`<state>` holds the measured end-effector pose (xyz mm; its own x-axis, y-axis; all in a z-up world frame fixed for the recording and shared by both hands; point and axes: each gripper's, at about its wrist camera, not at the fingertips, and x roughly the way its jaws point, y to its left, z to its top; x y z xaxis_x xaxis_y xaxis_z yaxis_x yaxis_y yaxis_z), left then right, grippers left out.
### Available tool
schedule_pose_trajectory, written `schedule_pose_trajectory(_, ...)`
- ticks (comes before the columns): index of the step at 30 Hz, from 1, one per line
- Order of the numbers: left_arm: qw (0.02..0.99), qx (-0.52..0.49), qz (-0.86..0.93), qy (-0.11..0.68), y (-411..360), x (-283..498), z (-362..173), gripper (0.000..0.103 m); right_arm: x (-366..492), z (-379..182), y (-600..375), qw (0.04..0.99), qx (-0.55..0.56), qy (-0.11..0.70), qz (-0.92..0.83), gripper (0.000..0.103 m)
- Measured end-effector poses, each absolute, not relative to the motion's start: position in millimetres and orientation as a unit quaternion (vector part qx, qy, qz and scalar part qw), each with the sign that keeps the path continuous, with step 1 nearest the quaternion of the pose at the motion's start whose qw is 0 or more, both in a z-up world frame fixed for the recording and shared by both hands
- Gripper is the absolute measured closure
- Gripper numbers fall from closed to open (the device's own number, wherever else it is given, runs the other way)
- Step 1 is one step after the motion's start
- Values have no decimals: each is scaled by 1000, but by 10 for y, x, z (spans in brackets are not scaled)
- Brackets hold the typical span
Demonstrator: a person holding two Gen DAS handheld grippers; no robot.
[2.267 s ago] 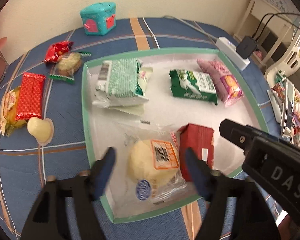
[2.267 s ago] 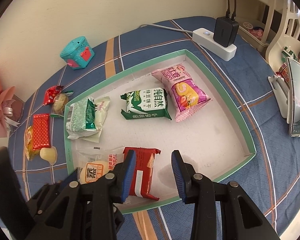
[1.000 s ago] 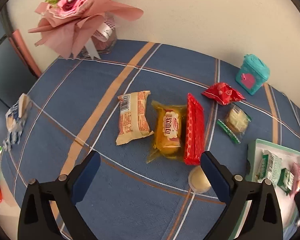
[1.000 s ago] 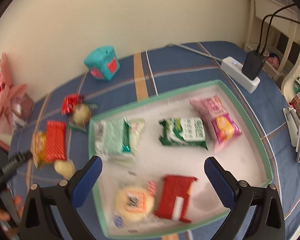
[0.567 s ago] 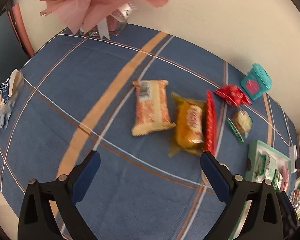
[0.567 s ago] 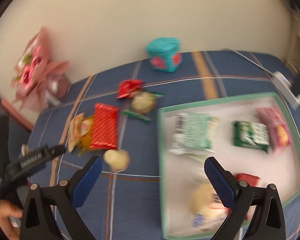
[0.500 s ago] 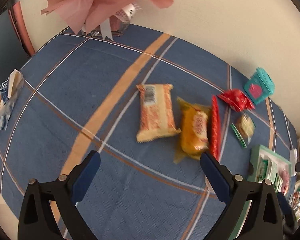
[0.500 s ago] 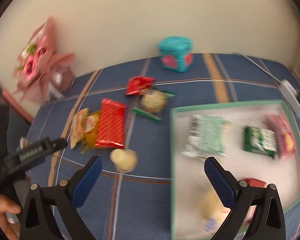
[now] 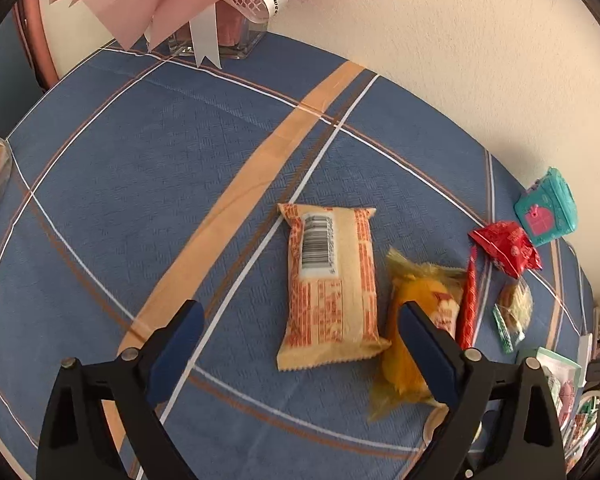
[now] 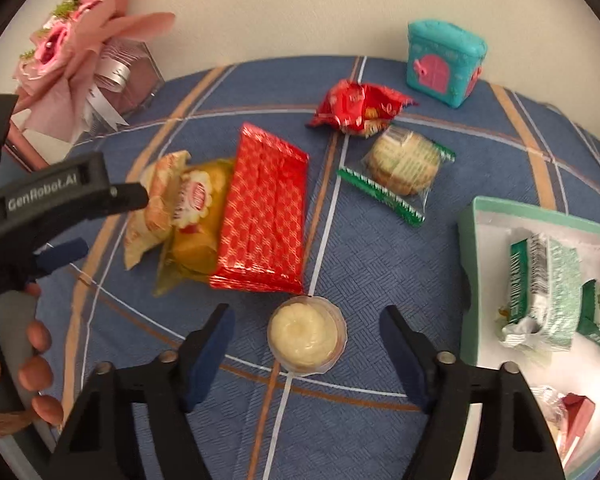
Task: Organize snacks
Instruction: 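Move left tool to the barcode bread packet while right tool reaches the cream bun cup, then grasp the barcode bread packet with left tool while right tool grasps the cream bun cup, then carry both items over the tray and open both tools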
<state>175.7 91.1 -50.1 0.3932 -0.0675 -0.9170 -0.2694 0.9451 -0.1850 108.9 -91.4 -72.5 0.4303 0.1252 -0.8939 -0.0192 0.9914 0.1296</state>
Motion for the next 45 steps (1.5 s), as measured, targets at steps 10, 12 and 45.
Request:
schedule_pose_trajectory(10, 822, -144, 49, 549, 835, 1838, -594, 62, 1100, -856, -1012, 834, 52, 549, 24, 59)
schedule_pose_trajectory(12, 823, -137, 52, 549, 814, 1827, -577, 67, 1086, -851, -1028, 833, 50, 550, 24, 59)
schedule_pose_trajectory(45, 822, -165, 39, 544, 661, 680, -32, 75, 104, -148, -1412, 848, 118, 516, 23, 59)
